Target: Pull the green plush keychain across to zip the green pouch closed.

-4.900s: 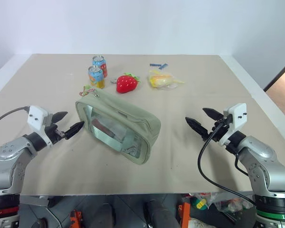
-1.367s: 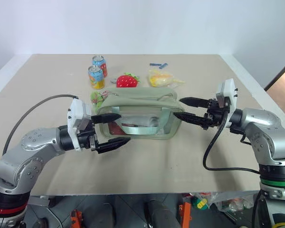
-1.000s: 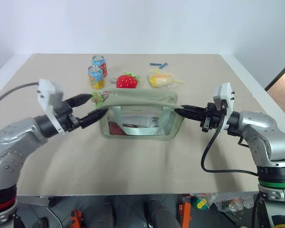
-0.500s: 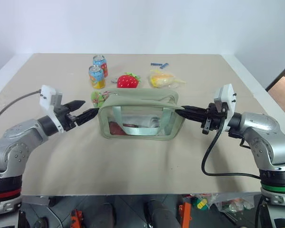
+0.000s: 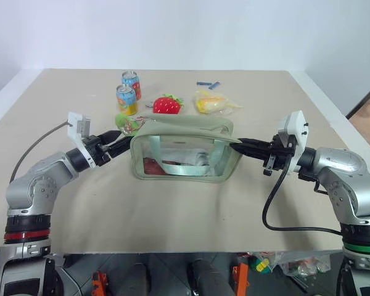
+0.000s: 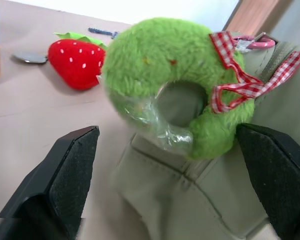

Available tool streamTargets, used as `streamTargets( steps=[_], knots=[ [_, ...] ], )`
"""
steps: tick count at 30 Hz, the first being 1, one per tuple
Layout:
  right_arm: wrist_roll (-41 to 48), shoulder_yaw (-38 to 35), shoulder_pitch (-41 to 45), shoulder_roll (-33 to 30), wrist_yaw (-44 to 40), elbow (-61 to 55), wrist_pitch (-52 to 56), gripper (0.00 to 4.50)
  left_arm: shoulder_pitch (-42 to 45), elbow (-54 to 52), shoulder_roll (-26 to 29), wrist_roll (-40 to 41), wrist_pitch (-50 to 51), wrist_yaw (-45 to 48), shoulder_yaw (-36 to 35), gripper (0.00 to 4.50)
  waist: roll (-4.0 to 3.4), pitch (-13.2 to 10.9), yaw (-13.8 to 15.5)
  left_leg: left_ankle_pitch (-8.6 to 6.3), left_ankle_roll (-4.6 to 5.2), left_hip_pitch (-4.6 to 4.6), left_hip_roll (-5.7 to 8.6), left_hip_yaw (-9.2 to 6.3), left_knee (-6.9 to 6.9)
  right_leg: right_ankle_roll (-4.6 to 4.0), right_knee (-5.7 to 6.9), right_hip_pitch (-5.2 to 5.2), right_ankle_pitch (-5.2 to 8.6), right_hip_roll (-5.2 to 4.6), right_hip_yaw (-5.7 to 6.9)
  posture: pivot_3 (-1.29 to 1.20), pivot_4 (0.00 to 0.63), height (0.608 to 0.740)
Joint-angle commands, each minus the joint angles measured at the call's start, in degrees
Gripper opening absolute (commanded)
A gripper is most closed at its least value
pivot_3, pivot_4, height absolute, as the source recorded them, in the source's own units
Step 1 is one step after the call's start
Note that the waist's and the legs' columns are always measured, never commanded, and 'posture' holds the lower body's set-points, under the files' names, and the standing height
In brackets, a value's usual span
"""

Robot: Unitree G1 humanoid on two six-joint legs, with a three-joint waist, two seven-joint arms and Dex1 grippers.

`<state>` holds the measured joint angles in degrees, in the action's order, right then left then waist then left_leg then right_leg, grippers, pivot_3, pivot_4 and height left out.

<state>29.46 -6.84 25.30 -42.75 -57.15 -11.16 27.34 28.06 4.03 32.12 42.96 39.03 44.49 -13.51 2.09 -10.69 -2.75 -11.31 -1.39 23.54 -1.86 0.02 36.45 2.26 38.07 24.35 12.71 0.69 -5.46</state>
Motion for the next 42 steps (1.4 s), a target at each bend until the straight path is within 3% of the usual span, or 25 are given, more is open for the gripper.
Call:
streamTargets(
  steps=[1, 10, 21, 27, 34, 40, 42],
  knots=[
    [0.2, -1.4, -0.1, -1.2, 0.0, -1.9, -0.8, 0.0, 2.1, -0.2, -0.2, 1.2, -1.5, 1.8, -1.9, 3.02, 0.0, 0.0, 0.0, 0.0, 0.0, 0.01, 0.0, -0.01, 0.0, 0.0, 0.0, 0.0, 0.0, 0.0, 0.01, 0.0, 0.15, 0.74],
    [-0.1, -1.1, -0.4, -2.1, -0.8, -1.8, -1.2, 0.0, 2.3, -2.3, 0.0, 0.9, -2.9, 2.1, -2.4, 0.03, 0.0, 0.0, 0.0, 0.0, 0.0, 0.01, 0.01, -0.03, 0.0, 0.01, 0.0, 0.0, -0.01, -0.01, 0.01, 0.0, 0.15, 0.74],
    [-0.8, -0.4, -0.3, -2.4, -1.9, -0.8, -2.3, 0.0, 7.7, -8.9, 3.9, 4.2, 1.8, 1.8, -2.7, 0.03, 0.03, 0.0, 0.1, 0.0, 0.0, 0.06, 0.04, -0.07, 0.04, 0.02, -0.01, 0.0, -0.01, -0.03, 0.06, 0.0, 0.15, 0.74],
    [-1.2, 0.1, -0.2, -2.1, -2.1, -0.3, -3.0, 0.0, 14.2, -11.1, 4.4, 2.2, 4.0, 4.1, 3.8, 0.03, 0.02, 0.0, 0.1, 0.0, 0.0, 0.1, 0.07, -0.09, 0.06, 0.08, -0.02, 0.0, -0.01, -0.04, 0.04, 0.0, 0.15, 0.74],
    [-1.7, 0.1, -0.4, -1.9, -1.7, -0.4, -3.6, 0.0, 17.1, -8.9, 6.3, -6.9, 0.2, 11.8, 15.3, 0.03, 0.02, 0.0, 0.1, 0.0, 0.0, 0.09, 0.08, -0.09, 0.05, 0.07, -0.02, 0.0, 0.0, -0.03, 0.03, 0.0, 0.15, 0.74],
    [-1.8, -0.1, -0.6, -1.7, -1.2, -0.6, -3.7, 0.0, 21.6, -4.7, 6.3, -10.7, -0.3, 15.0, 17.4, 0.03, 0.02, 0.0, 0.1, 0.0, 0.0, 0.11, 0.1, -0.11, 0.08, 0.07, -0.02, 0.0, 0.0, -0.03, 0.04, 0.0, 0.15, 0.74],
    [-1.9, -0.1, -0.5, -1.6, -1.2, -0.5, -3.8, 0.0, 22.4, -3.8, 6.9, -11.8, 0.1, 15.9, 17.9, 0.74, 0.02, 0.0, 0.1, 0.0, 0.0, 0.11, 0.1, -0.1, 0.08, 0.07, -0.02, 0.0, 0.0, -0.03, 0.03, 0.0, 0.15, 0.74]
  ],
)
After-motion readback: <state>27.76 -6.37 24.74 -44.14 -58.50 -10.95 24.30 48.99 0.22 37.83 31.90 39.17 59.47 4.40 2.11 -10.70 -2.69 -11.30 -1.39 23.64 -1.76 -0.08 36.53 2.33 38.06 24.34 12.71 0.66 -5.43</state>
